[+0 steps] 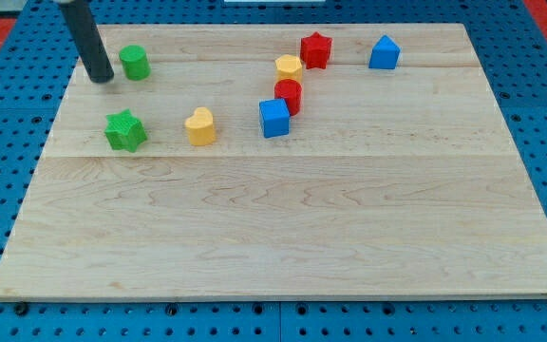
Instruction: Move the green circle into the yellow heart
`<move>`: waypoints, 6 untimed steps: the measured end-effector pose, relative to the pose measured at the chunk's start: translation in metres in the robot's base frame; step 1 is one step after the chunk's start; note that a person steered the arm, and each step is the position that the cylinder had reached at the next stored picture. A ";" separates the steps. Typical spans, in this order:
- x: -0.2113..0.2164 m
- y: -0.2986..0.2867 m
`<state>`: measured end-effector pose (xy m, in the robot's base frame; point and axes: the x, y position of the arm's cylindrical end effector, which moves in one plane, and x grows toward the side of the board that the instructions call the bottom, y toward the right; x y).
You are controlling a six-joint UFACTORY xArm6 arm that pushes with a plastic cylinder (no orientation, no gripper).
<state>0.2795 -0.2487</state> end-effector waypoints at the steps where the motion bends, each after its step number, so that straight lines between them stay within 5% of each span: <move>1: -0.041 0.000; 2: -0.009 0.067; 4: 0.089 0.089; 5: 0.113 0.101; 6: 0.087 0.107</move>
